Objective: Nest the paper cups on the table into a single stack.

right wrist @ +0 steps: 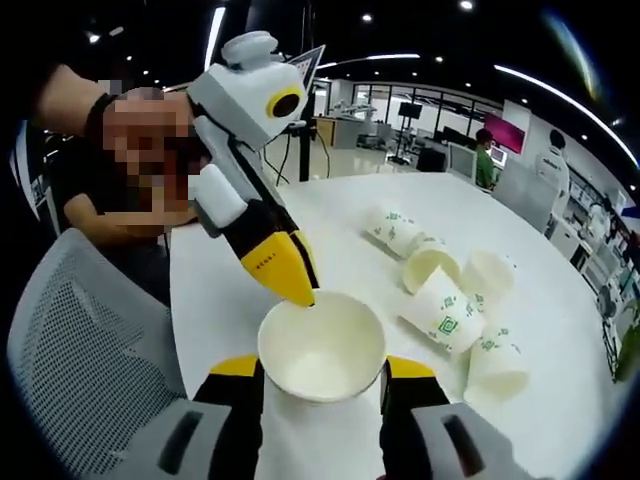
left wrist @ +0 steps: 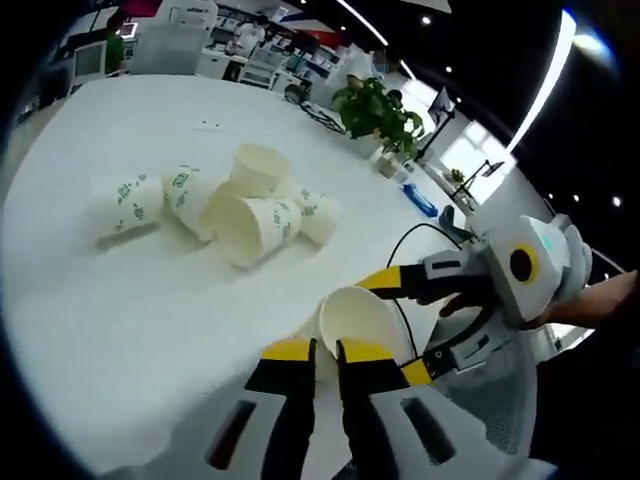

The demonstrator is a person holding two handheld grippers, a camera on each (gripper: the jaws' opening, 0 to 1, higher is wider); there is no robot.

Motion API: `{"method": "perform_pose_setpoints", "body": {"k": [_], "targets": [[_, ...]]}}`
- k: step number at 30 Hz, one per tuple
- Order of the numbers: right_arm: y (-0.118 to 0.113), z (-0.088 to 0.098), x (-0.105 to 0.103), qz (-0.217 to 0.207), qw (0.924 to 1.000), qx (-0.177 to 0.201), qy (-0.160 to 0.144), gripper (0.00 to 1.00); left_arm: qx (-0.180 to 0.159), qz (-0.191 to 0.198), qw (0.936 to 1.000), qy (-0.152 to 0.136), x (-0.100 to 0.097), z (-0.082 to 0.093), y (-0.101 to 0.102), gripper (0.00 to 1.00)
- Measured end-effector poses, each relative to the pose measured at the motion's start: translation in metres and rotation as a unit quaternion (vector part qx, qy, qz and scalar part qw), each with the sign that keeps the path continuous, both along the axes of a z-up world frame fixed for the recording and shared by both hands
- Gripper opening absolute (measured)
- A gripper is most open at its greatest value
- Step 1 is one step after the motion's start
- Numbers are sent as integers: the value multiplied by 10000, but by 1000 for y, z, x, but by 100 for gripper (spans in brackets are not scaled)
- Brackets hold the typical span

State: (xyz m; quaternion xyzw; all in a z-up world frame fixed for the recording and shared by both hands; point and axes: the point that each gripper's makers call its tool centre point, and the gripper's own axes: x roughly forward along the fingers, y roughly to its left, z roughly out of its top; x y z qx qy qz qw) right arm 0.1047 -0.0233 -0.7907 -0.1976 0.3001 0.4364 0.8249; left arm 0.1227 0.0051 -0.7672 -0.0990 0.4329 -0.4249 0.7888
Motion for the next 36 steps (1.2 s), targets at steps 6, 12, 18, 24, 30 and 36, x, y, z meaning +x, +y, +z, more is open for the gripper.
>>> {"method": "perform_pose_setpoints", "body": {"k": [6,12,18,24,30,36], "targets": [[5,1,8,26,10000,-42,-46,44,39,76,9999,-53,8,1,4,5],[9,2,23,61,9999,-65,-116,45,14,252,9996,-80,21,3,10,4],[12,1,28,99,9999,-103,-66,45,4,376,9993,-38,27,2,12,4],[12,-2,29,99,9999,-57,4,46,-10,404,9992,-30,29,1,14,5],[6,0,22,-61,9998,54,173,53,-24,464,9989,-52,28,0,19,9],[-18,0,20,-354,9990,179,182,53,-53,609,9981,-87,28,3,30,13]]}}
